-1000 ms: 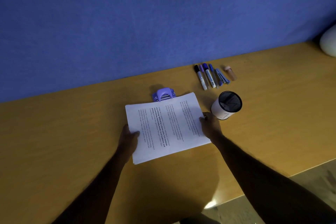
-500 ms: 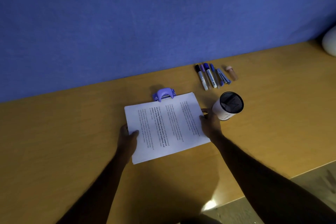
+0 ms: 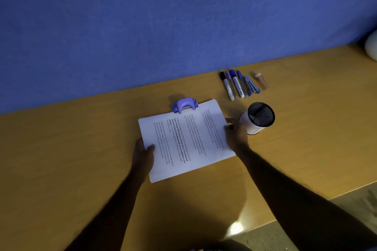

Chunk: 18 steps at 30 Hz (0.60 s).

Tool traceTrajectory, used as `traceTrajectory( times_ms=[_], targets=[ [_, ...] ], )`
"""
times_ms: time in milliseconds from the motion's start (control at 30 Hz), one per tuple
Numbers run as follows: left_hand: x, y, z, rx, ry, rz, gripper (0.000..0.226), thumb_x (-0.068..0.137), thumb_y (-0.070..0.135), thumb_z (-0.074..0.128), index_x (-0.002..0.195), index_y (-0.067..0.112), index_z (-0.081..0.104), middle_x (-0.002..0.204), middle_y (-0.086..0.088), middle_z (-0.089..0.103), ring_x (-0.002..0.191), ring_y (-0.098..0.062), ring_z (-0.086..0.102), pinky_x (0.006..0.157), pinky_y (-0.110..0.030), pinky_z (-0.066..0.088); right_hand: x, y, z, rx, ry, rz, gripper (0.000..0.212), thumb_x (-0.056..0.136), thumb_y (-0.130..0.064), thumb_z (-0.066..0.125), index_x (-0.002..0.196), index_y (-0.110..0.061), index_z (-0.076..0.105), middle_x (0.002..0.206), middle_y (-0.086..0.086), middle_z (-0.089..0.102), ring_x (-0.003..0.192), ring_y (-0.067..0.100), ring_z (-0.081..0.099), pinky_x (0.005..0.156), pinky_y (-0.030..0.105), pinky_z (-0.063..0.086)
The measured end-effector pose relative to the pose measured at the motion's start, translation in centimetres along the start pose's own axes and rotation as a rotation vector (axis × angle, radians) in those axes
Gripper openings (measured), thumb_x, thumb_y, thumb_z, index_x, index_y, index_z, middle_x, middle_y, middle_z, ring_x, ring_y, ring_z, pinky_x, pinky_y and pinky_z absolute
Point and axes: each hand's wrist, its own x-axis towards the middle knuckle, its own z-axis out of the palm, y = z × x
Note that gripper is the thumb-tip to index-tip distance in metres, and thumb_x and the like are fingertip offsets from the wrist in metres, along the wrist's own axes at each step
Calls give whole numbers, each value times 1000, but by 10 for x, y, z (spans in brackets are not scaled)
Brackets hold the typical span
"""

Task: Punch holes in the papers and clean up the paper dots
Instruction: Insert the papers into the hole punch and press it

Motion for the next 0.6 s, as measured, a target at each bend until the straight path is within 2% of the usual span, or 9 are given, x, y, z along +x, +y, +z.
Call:
traceTrajectory(
  times_ms=[100, 267, 400, 533, 600],
  targets=[
    [4, 3, 4, 30, -13, 25, 36, 94, 5, 53, 129, 4, 46, 119, -19, 60, 104, -34, 61, 89, -51, 53, 2, 3, -1, -21, 22, 17, 28, 95, -12, 52, 122, -9, 59, 98, 13, 67, 89, 32, 64, 70, 37, 52],
    [11, 4, 8, 41, -3, 47, 36, 92, 5, 54, 128, 6, 47, 117, -16, 61, 99, -29, 62, 79, -41, 54, 6, 2, 3, -25, 28, 33, 28, 96, -12, 51, 123, -9, 58, 106, 16, 67, 95, 33, 64, 72, 36, 51],
    [15, 2, 10, 83, 28, 46, 34, 93, 11, 57, 125, 9, 48, 110, -9, 62, 91, -22, 63, 61, -24, 47, 8, 0, 6, -43, 24, 1, 29, 95, -10, 50, 123, -6, 58, 111, 17, 67, 100, 34, 64, 73, 32, 47],
    [18, 2, 12, 123, 51, 53, 35, 95, 15, 56, 127, 8, 46, 116, -11, 60, 93, -21, 60, 66, -25, 49, 12, -3, 8, -49, 15, -4, 31, 95, -9, 49, 125, -7, 57, 114, 15, 67, 102, 35, 63, 75, 29, 43],
    [19, 4, 13, 140, 67, 52, 35, 95, 16, 56, 127, 7, 45, 118, -13, 60, 96, -25, 60, 72, -31, 51, 13, -4, 9, -45, 8, -12, 33, 94, -8, 49, 127, -7, 56, 118, 16, 67, 106, 35, 62, 79, 28, 43]
  ],
)
